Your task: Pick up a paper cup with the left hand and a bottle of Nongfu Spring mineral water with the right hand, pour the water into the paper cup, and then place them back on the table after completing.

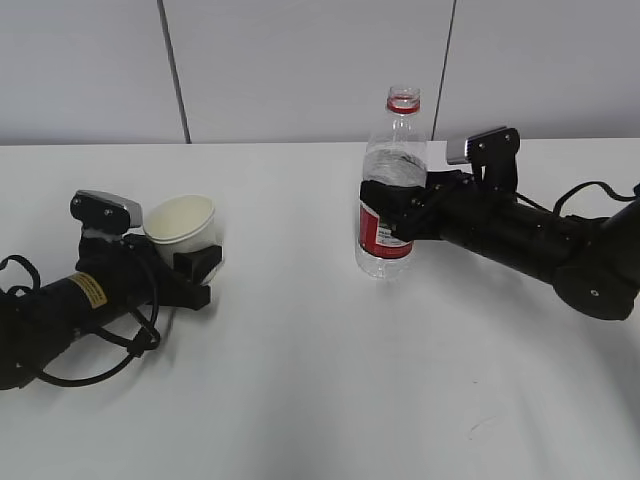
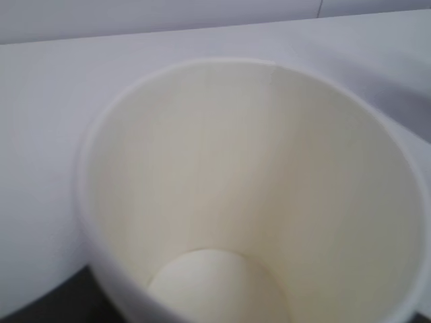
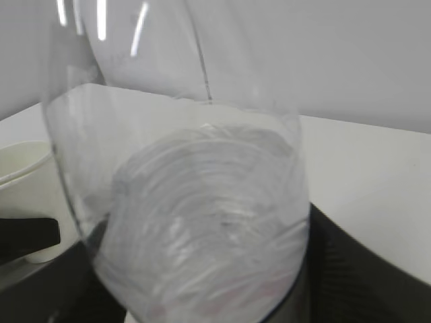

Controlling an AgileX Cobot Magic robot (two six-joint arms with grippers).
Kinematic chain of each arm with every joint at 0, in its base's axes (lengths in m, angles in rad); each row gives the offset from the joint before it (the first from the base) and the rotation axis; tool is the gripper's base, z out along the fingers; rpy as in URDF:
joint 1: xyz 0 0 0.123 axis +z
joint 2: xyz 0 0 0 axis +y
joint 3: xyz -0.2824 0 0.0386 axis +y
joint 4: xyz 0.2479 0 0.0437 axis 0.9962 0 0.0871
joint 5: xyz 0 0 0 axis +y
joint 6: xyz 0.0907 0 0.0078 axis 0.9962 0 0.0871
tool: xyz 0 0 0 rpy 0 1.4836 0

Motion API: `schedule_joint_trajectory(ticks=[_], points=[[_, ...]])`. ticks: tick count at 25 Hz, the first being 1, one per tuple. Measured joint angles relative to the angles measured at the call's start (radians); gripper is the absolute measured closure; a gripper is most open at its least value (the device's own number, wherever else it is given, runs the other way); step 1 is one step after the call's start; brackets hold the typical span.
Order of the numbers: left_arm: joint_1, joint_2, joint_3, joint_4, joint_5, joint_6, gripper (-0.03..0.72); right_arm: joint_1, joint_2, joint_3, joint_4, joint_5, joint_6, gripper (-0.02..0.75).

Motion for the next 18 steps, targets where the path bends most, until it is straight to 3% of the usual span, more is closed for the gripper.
schedule_joint_trajectory(ticks=[5,11,18], points=[[0.000,0.000,0.000,0.095,-0.001,-0.004,0.303,0.000,-0.008,0.000,-0.026,0.033,-0.020,0.259],[-0.003,-0.003,0.000,0.203,-0.003,-0.060,0.303,0.002,-0.080,0.000,-0.068,0.184,-0.064,0.259],[-0.065,-0.003,-0.001,0.235,-0.003,-0.083,0.305,0.002,-0.136,-0.010,-0.100,0.325,-0.090,0.261]])
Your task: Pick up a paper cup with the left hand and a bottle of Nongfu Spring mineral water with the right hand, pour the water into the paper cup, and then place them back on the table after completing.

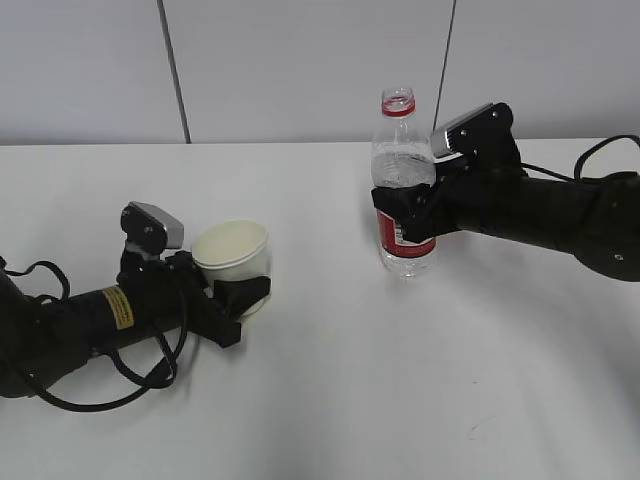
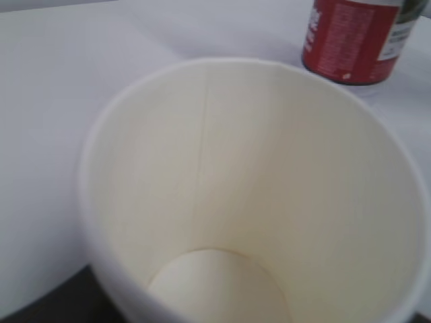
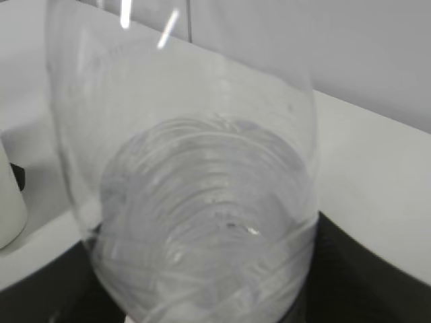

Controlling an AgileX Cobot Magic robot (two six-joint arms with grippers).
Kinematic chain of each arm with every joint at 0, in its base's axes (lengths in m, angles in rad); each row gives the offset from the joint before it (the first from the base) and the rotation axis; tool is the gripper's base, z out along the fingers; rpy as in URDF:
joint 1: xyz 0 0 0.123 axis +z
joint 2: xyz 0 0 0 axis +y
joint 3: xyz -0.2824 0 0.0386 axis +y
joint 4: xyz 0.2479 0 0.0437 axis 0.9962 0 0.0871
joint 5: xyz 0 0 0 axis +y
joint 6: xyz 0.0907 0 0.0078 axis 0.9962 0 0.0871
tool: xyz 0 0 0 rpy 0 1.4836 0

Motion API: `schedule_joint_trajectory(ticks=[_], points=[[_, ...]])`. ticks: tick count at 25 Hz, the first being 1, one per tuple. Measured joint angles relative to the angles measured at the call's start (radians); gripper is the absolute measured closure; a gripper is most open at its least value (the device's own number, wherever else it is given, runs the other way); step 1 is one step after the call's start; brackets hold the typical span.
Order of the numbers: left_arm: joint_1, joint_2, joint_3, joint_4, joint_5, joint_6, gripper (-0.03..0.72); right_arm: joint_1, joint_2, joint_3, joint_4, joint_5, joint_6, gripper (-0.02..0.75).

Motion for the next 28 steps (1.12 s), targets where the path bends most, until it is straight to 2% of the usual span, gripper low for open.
schedule_joint_trajectory(ticks=[10,28], points=[[-0.090,0.000,-0.033,0.001,0.007,-0.003,0.305,0.000,-0.018,-0.028,-0.162,0.042,-0.010,0.262],[-0.098,0.000,-0.072,0.025,0.008,-0.053,0.305,0.000,-0.021,-0.165,-0.427,0.252,0.010,0.262]])
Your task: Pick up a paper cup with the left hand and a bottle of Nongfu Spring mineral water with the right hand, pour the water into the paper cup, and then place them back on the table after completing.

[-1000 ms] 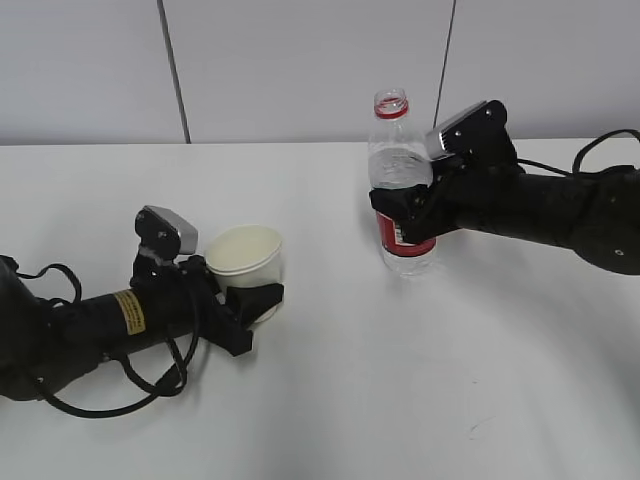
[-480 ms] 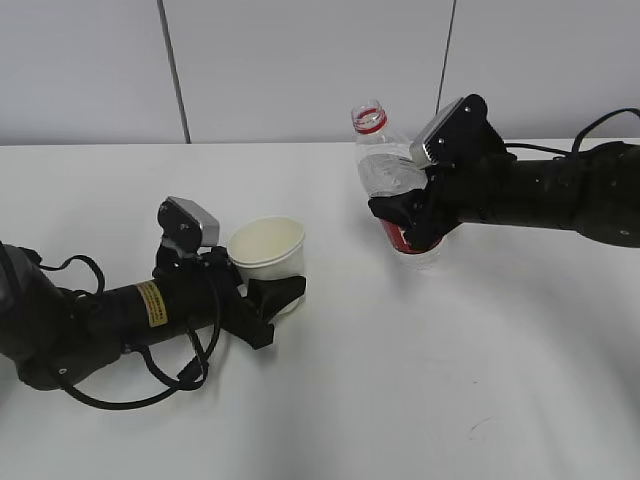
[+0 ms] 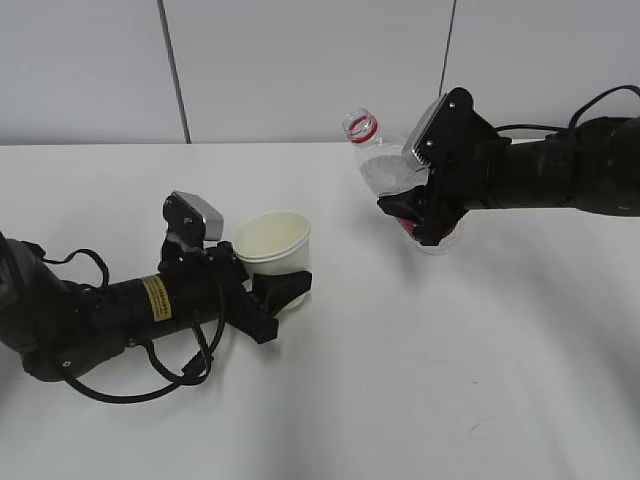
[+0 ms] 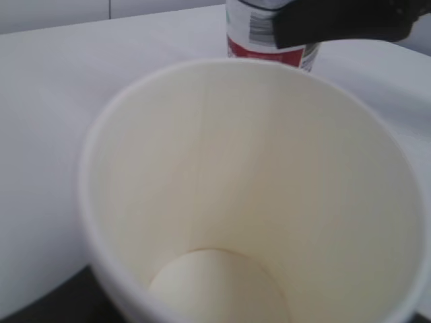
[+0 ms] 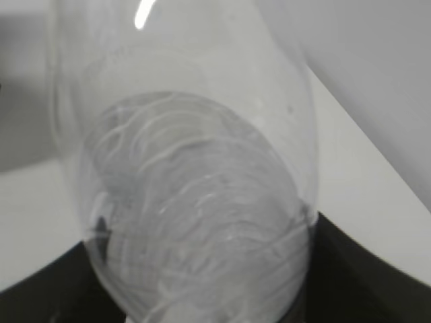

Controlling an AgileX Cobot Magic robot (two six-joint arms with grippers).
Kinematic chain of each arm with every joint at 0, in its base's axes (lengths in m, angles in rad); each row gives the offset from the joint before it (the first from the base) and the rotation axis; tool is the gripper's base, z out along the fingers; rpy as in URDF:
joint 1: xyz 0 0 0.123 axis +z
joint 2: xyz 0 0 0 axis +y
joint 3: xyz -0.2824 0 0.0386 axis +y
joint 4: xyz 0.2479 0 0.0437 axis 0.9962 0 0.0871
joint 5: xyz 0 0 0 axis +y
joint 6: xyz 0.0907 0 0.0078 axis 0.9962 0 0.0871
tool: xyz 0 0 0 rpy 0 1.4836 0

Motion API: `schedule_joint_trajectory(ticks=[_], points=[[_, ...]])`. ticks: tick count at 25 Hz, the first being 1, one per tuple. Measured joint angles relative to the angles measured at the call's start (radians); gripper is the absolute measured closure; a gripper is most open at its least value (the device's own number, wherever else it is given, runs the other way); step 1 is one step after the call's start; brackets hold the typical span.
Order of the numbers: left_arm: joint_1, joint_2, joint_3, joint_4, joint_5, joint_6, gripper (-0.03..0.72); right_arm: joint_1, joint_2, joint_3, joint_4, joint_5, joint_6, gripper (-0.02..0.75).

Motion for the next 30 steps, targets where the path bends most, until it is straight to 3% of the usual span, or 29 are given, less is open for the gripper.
schedule_joint_trajectory(ticks=[14,20,30], points=[[-0.070,0.000,-0.061,0.036,0.005,-0.017,0.305,0.033,0.000,-0.071,-0.163,0.126,0.007,0.262],[-0.071,0.000,-0.067,0.024,0.027,-0.017,0.305,0.075,0.000,-0.081,-0.211,0.145,0.009,0.262],[-0.071,0.000,-0.067,-0.007,0.059,-0.017,0.305,0.077,0.000,-0.081,-0.250,0.159,-0.023,0.263]])
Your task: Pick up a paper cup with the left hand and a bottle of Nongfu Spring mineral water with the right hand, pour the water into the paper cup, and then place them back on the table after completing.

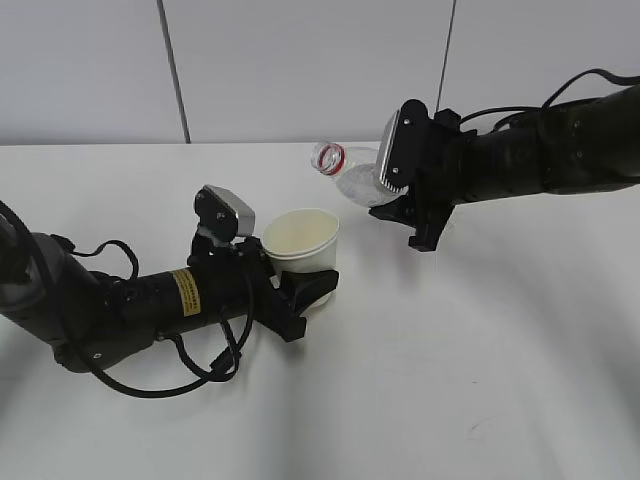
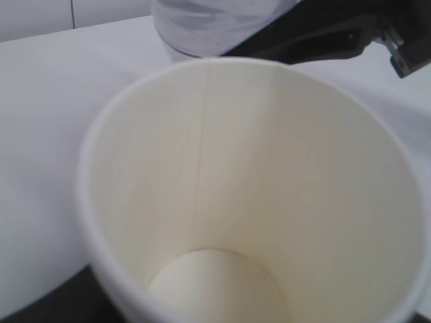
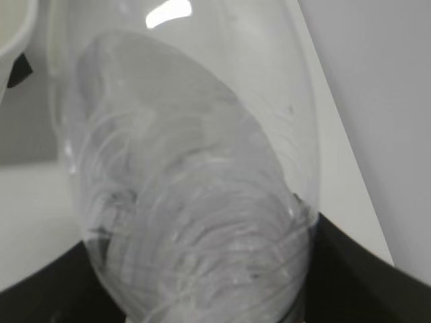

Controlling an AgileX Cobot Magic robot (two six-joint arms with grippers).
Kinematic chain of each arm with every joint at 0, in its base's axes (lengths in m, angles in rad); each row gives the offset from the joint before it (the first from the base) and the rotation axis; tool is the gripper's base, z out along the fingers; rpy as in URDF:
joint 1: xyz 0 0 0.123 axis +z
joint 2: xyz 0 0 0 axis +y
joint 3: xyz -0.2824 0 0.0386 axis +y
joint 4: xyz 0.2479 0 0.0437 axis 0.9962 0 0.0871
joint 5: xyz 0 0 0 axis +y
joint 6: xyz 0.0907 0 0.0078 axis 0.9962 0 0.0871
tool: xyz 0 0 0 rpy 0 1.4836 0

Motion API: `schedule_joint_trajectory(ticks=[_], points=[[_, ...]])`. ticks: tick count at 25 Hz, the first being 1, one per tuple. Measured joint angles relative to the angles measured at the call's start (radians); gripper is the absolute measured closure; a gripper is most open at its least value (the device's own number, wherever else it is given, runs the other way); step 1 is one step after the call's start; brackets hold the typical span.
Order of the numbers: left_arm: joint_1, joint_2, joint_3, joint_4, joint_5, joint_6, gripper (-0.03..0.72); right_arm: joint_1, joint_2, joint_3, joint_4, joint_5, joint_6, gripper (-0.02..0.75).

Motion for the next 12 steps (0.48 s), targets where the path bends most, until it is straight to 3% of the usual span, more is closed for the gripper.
schedule_joint_trajectory(ticks=[12], points=[[0.000,0.000,0.000,-0.009,0.001,0.000,0.306,0.000,-0.040,-0.002,-0.002,0.020,-0.058,0.264]])
